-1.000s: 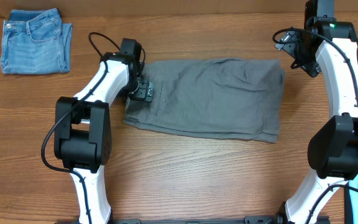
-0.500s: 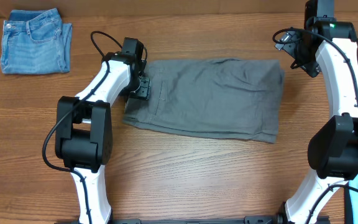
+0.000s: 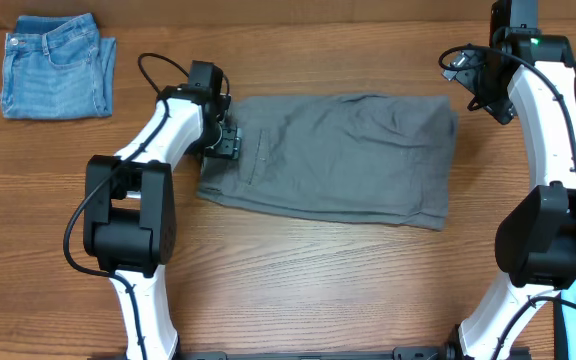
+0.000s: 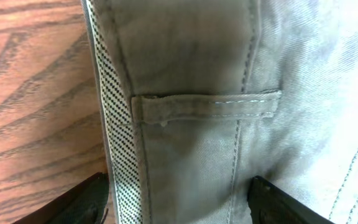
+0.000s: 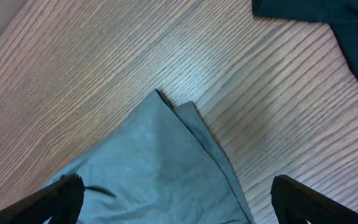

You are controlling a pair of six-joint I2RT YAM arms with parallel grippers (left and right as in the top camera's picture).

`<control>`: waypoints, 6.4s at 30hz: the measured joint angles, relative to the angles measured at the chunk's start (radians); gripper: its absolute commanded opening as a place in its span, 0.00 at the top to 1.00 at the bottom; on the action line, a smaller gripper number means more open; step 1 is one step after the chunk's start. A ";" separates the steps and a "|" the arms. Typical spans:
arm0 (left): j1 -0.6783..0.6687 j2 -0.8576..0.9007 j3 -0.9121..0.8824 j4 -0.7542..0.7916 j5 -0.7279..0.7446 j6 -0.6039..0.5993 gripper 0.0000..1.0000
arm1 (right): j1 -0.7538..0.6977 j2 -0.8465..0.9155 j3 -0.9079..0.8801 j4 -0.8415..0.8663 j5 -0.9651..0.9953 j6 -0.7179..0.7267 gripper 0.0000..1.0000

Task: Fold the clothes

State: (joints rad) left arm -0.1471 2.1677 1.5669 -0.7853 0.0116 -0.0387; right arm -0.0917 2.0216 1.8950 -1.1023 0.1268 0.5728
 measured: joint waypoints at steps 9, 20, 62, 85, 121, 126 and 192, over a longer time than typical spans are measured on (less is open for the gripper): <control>0.087 -0.012 -0.019 0.031 0.087 0.032 0.28 | 0.000 0.000 0.000 0.000 0.000 0.000 0.00; 0.104 -0.014 -0.031 0.045 0.109 0.064 0.66 | 0.000 0.000 0.000 0.000 0.000 0.000 0.00; 0.407 -0.002 0.039 -0.182 0.066 -0.068 0.96 | 0.000 0.000 0.000 0.000 0.000 0.000 0.00; 0.142 0.029 0.877 -0.788 -0.128 -0.183 0.96 | 0.000 0.000 0.000 0.000 0.000 0.000 0.00; -0.014 0.023 1.023 -0.892 -0.221 -0.219 0.96 | 0.000 0.000 0.000 0.000 0.000 0.000 0.00; -0.099 0.023 1.023 -0.866 -0.213 -0.221 0.96 | 0.000 0.000 0.000 0.000 0.000 0.000 0.00; 0.083 0.406 0.991 -0.815 0.042 -0.152 0.96 | 0.000 0.000 0.000 0.000 0.000 0.000 0.00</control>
State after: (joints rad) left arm -0.0639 2.5740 2.5580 -1.6001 0.0536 -0.1905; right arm -0.0914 2.0216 1.8950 -1.1019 0.1272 0.5732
